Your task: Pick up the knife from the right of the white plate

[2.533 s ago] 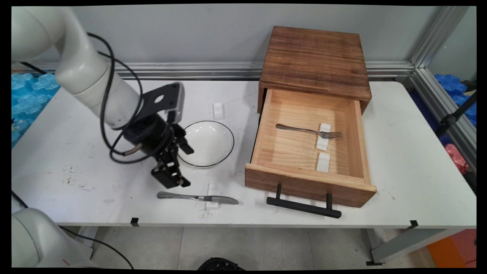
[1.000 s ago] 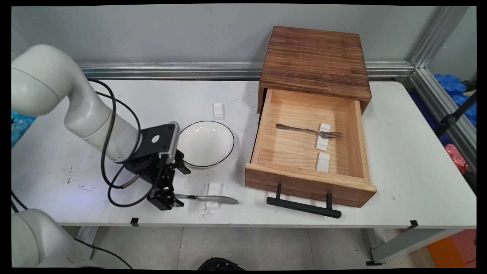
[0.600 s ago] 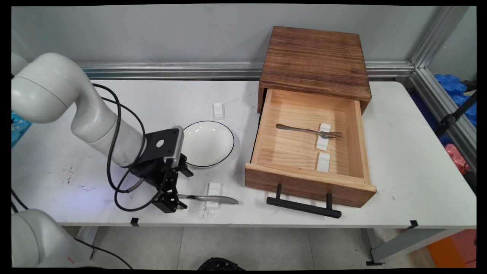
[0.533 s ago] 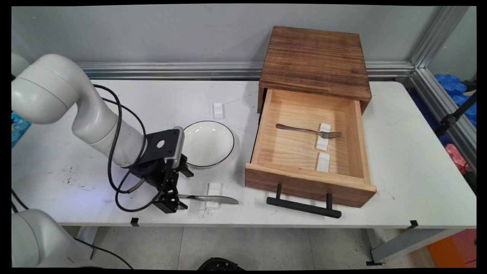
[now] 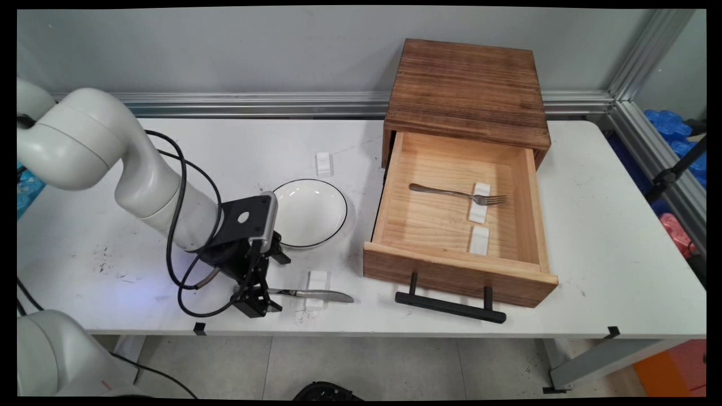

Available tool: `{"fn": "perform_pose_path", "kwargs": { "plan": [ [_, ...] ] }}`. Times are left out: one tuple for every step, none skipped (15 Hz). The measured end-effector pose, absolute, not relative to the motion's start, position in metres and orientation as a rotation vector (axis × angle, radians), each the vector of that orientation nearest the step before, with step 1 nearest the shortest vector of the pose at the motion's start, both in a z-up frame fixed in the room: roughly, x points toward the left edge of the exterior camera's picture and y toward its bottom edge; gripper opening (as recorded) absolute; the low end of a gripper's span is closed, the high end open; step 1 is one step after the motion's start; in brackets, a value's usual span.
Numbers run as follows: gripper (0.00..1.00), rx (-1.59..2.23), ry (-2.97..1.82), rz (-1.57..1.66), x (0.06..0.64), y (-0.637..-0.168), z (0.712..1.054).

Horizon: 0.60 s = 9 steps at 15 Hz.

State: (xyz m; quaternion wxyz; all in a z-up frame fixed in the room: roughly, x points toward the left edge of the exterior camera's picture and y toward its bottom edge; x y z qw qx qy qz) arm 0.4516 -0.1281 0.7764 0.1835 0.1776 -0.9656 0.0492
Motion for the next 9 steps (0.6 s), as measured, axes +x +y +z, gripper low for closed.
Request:
{"fn": "perform_pose_path", "kwargs": {
  "plan": [
    [1.00,0.494,-2.724,0.138,0.4515,-0.1282,0.7758],
    [1.00,0.485,-2.726,0.137,0.4516,-0.1281,0.7750],
    [1.00,0.472,-2.727,0.135,0.4516,-0.1278,0.7743],
    [1.00,0.460,-2.729,0.132,0.4517,-0.1274,0.7737],
    [1.00,0.452,-2.730,0.130,0.4517,-0.1271,0.7733],
    [1.00,0.440,-2.731,0.129,0.4517,-0.1268,0.7728],
    [1.00,0.433,-2.731,0.127,0.4517,-0.1266,0.7724],
    [1.00,0.423,-2.732,0.126,0.4516,-0.1266,0.7718],
    [1.00,0.414,-2.733,0.126,0.4516,-0.1267,0.7711]
  ]
}}
